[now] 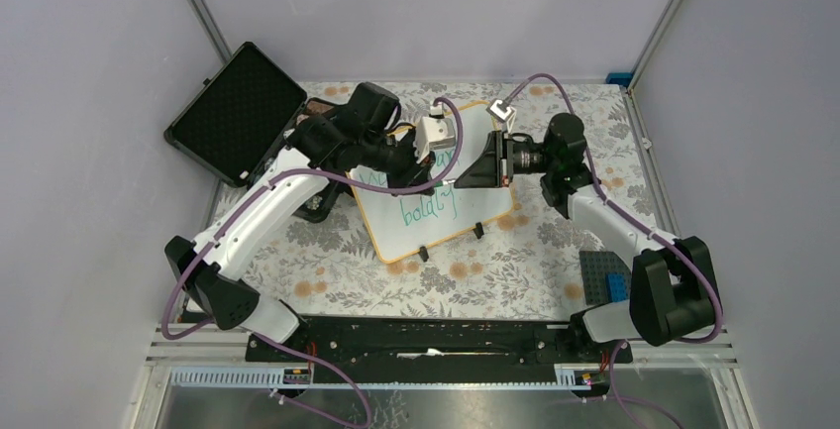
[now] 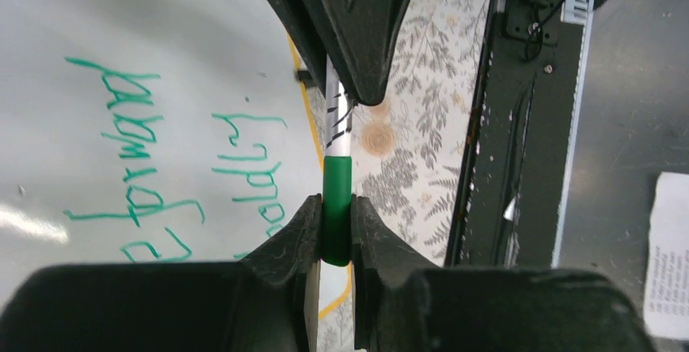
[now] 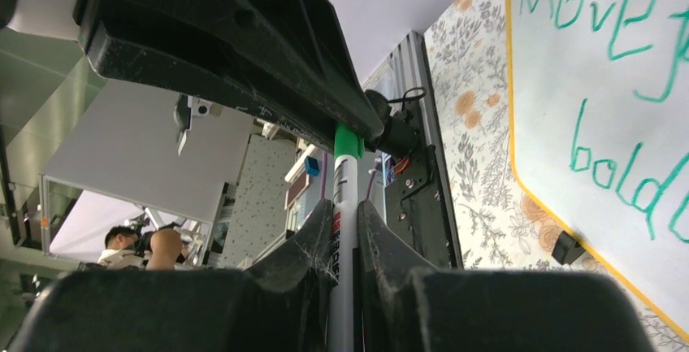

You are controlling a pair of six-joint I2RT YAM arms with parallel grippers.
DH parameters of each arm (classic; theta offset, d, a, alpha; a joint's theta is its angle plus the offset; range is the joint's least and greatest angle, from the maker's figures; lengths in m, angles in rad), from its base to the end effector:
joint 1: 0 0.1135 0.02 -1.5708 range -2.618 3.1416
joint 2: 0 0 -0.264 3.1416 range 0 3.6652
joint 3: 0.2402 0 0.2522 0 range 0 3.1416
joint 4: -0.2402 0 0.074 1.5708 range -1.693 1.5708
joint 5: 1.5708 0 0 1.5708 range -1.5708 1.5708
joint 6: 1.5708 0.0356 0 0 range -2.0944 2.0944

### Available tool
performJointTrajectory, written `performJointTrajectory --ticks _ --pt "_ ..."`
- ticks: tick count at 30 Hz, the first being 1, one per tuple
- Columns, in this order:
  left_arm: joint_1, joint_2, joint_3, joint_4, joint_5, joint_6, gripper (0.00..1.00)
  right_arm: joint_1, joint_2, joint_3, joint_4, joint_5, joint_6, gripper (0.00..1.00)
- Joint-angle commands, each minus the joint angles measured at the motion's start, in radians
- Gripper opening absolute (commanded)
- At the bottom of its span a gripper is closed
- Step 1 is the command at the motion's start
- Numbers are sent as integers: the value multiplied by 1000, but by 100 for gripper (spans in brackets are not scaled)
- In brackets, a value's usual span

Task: Write a sentence on the whiteboard
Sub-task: Close the whiteboard marker at the center of the board, then place the whiteboard marker at the center of the board.

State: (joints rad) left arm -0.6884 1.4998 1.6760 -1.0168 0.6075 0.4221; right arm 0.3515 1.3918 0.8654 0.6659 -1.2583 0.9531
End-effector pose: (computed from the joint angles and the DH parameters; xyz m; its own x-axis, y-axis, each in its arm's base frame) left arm 0.2194 -0.2068 0.4019 -0.1907 0.5925 -0.7827 0.9798 0.1639 -0.1147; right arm 0.2691 0.1348 0.3139 -0.7319 -0.0015 -0.6814 -0.6801 -0.0598 0.7307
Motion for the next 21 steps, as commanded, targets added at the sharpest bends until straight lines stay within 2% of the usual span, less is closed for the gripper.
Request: performJointTrajectory --ticks 1,3,6,11,15,21 --pt "-7 -48 -57 229 75 29 0 -77 -33 91 -26 -50 -47 17" --pt "4 -60 -88 221 72 39 0 -129 -45 116 -69 -72 -77 30" --pt "7 -70 -121 207 91 44 0 -214 -67 149 -132 -92 -130 56" --pt "9 -58 -146 203 100 -4 0 -373 -73 244 -192 -148 -178 81" --pt "17 -16 -113 164 102 -78 0 -449 -71 340 -229 -225 -192 86" --pt "54 39 -69 118 191 -173 0 -506 -30 427 -274 -248 -96 84"
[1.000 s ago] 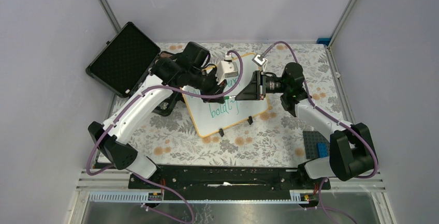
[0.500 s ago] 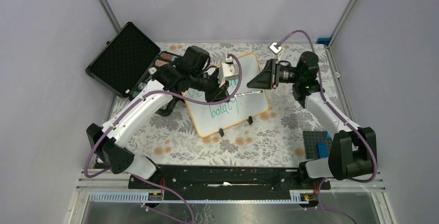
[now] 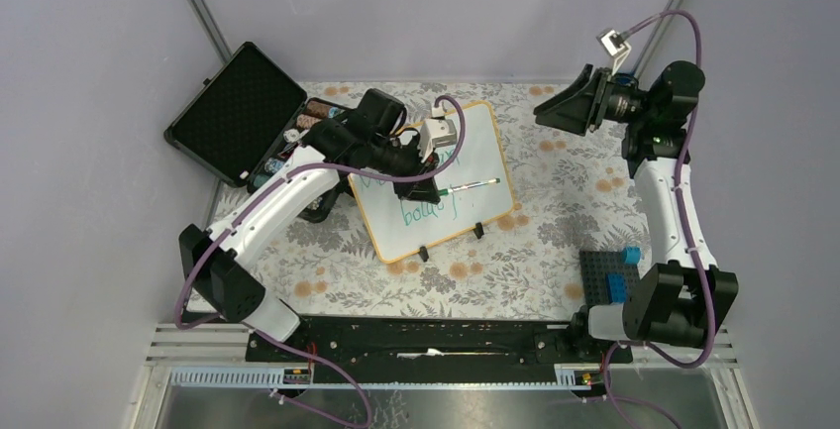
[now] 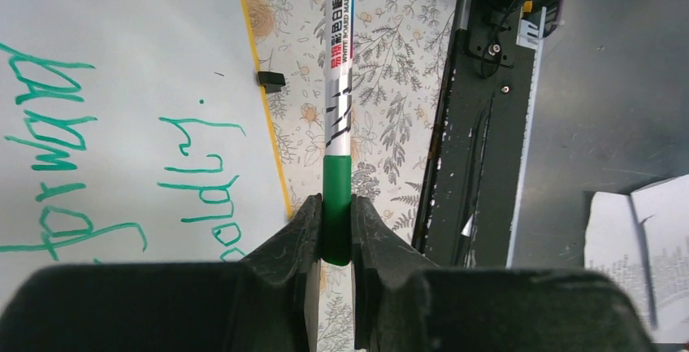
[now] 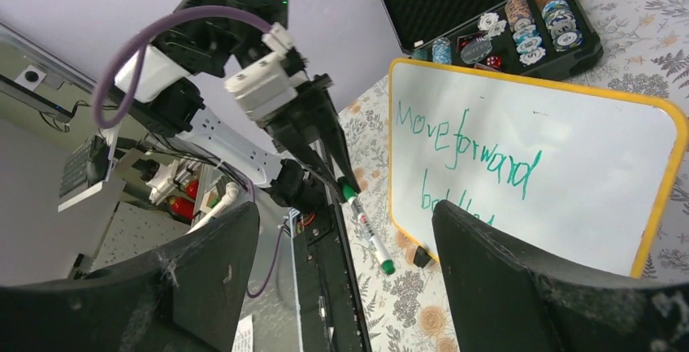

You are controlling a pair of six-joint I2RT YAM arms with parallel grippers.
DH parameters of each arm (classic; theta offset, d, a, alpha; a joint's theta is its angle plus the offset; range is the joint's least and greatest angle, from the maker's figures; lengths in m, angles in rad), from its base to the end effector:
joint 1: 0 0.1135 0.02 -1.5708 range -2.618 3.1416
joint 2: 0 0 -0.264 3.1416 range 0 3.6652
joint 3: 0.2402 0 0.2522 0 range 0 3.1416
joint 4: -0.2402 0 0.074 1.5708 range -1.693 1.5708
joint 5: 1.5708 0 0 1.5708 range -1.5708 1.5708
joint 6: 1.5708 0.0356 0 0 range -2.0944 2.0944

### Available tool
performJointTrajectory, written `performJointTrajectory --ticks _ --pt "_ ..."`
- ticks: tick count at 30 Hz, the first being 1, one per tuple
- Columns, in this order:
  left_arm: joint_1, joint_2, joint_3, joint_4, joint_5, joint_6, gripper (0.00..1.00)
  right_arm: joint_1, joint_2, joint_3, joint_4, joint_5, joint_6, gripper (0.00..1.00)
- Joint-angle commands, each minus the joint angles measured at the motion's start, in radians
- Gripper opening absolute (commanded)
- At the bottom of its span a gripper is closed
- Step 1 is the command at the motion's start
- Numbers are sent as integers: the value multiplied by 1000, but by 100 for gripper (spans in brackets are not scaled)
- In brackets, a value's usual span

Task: Write a sentence on the whiteboard
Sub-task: Place the whiteboard marker at the center of the board.

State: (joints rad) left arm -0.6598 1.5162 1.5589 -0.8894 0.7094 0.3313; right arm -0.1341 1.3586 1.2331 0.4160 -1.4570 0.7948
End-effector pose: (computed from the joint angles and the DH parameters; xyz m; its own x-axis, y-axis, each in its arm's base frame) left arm 0.2344 -0.2112 0.3718 -0.2975 0.5432 -0.7852 0.9547 0.1674 -0.2459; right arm 0.2918 -0.0037 0.4228 -0.4636 0.1443 -0.8742 -0.8527 0.1953 0.4845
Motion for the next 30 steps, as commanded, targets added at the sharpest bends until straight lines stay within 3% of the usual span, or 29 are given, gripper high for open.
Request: performJointTrajectory --ticks 1,4,8,11,13,18,21,30 --pt "29 21 47 -5 101 -88 0 -21 7 60 -29 -31 91 84" --pt "40 -3 22 34 111 -117 0 -21 9 95 -250 75 8 84" --pt "49 -17 16 38 101 -143 0 -10 9 256 -809 275 -443 85" --pt "60 -22 22 39 107 -163 0 -7 -5 294 -967 324 -667 85" --pt "68 -18 19 45 122 -197 0 1 -35 308 -1075 389 -936 86" --pt "78 6 -6 71 197 -272 0 72 -156 287 -1214 592 -1352 86" --pt "78 26 -12 84 224 -309 0 118 -186 287 -1257 637 -1483 85" --pt "79 62 -16 120 267 -445 0 502 -257 285 -1358 859 -1884 68"
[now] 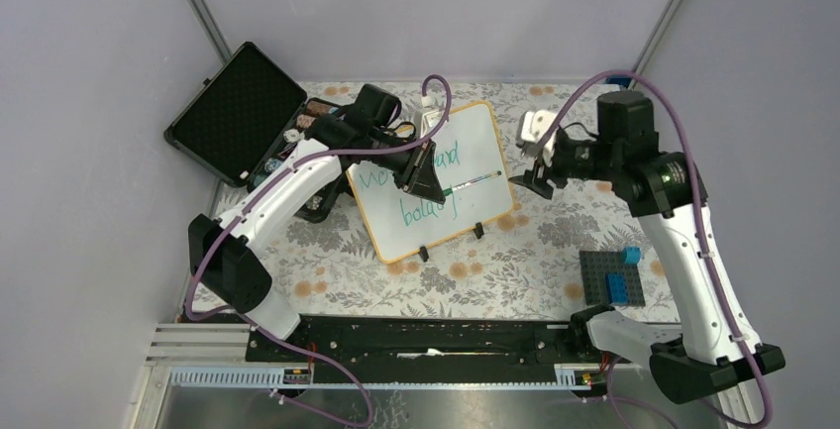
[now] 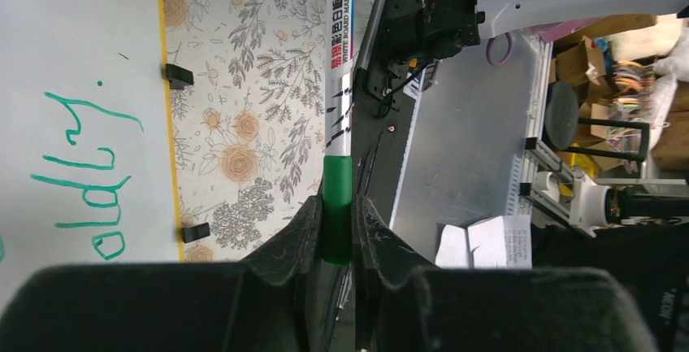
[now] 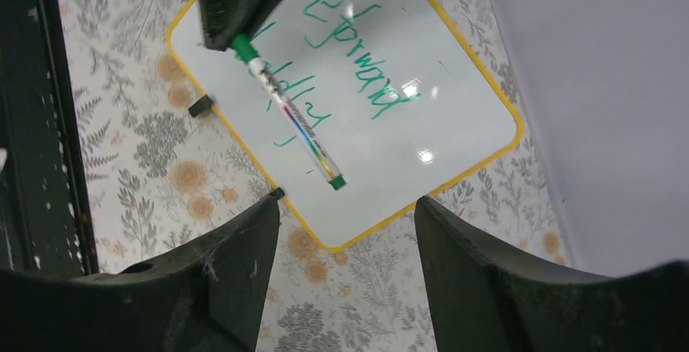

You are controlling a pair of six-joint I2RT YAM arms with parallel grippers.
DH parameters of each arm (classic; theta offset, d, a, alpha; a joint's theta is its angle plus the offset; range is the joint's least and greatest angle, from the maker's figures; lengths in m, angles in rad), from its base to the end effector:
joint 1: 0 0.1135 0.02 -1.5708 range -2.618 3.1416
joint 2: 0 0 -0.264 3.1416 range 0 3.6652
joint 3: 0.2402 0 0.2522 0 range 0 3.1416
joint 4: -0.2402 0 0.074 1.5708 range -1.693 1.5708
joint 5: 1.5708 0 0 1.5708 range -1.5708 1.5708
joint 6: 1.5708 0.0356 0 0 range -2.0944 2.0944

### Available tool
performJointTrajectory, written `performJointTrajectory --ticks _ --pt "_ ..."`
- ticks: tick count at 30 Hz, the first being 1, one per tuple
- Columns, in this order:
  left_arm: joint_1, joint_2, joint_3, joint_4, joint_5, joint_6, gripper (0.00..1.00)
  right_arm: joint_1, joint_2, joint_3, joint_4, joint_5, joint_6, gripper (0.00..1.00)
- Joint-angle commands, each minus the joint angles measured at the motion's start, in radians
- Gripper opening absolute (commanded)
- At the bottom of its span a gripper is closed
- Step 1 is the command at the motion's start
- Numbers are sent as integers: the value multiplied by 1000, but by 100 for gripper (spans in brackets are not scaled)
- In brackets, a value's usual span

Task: Write a sentence on the whiteboard
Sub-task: Place the whiteboard marker at the center of the board.

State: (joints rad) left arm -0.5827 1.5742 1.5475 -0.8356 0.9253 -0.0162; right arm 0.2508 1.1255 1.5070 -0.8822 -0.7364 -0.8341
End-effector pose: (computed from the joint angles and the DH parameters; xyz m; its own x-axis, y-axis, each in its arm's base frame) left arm 0.2594 -0.2050 0.3585 -0.6463 0.4143 -0.6408 0.7547 0.2230 -0.6170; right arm 0.1872 0.0726 0.4505 0.2465 -0.5033 -0.8282 -0.8514 0.2957 -0.4332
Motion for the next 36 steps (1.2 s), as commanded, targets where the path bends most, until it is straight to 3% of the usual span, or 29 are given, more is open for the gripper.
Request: performJointTrajectory --ticks 1,8,14,23,30,36 --pt "2 5 -8 72 65 -105 0 155 -21 12 -60 164 -278 67" --pt "0 2 -21 91 87 -144 0 410 -8 -62 -21 385 -414 63" --pt "-14 4 -25 92 92 -151 0 573 -21 -184 136 560 -452 60" --pt "-48 12 -31 93 86 -151 0 605 -23 -267 239 626 -471 58" --pt "-63 24 -18 92 85 -151 0 611 -21 -293 231 639 -482 40" --pt "-63 23 -13 92 102 -154 0 614 -29 -323 221 642 -500 38"
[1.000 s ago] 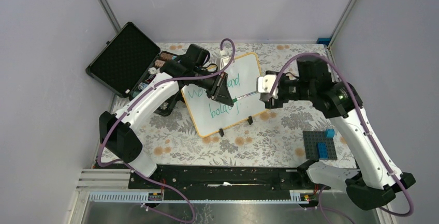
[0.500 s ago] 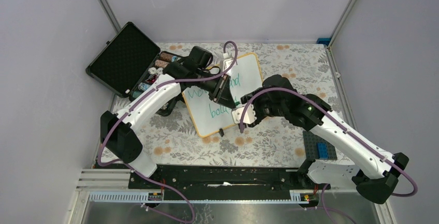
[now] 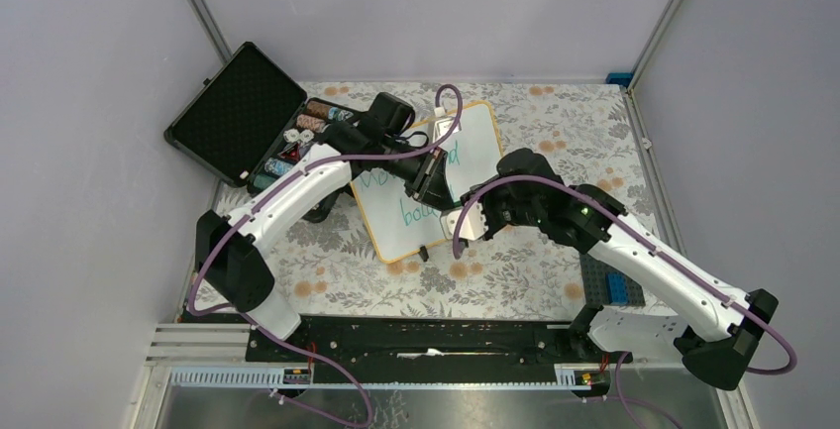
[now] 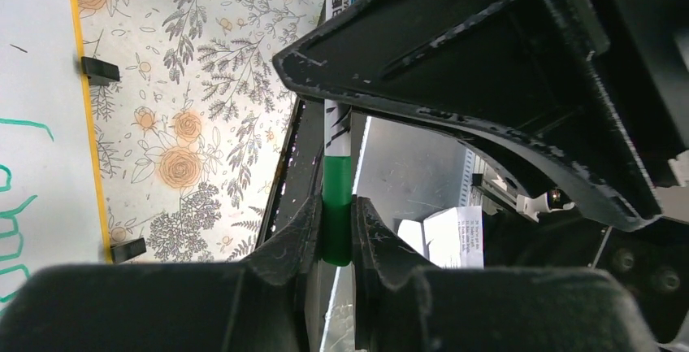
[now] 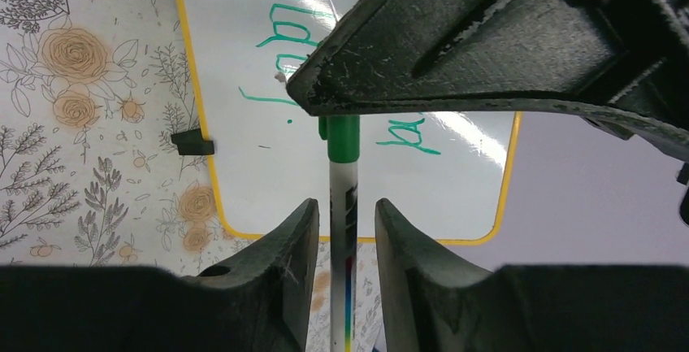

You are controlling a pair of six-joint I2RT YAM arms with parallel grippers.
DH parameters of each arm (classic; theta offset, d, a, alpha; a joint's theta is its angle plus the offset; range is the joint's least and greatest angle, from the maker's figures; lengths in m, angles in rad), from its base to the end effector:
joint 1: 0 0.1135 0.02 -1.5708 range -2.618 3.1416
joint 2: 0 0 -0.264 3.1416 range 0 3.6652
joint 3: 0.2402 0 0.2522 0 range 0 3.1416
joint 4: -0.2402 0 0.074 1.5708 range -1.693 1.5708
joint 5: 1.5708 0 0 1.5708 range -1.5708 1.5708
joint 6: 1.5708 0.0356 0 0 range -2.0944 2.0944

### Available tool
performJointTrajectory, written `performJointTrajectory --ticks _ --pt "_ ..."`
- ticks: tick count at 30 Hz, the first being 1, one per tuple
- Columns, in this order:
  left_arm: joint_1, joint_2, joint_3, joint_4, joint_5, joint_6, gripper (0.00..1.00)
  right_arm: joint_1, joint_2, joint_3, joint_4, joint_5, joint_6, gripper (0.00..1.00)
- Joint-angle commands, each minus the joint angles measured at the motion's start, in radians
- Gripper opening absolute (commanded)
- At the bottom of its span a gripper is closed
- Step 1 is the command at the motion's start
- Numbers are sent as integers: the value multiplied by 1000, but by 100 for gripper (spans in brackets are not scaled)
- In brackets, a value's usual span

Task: Write a sentence on the whiteboard
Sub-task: Place the whiteboard marker at the center of the board.

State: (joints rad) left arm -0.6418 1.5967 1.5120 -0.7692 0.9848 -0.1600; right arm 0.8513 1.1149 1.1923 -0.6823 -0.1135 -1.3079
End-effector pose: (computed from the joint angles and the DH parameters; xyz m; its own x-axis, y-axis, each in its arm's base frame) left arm 0.2526 -0.2258 0.3458 -0.7187 0.4272 -0.5486 0.6635 0.1857 -0.7247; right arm 0.1507 0.1781 0.3671 0.6835 -0.6758 -0.2760 -0.5721 -0.2611 -0.7776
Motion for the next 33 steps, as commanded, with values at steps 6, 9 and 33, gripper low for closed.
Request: performJointTrajectory --ticks 6,9,33 --pt "-3 -6 18 25 42 2 4 17 -16 -6 22 31 -19 19" --pt "7 -15 18 38 5 11 28 17 -25 -22 39 61 40 0" --pt "313 -123 184 140 -266 -12 99 -827 437 346 -132 -297 783 0"
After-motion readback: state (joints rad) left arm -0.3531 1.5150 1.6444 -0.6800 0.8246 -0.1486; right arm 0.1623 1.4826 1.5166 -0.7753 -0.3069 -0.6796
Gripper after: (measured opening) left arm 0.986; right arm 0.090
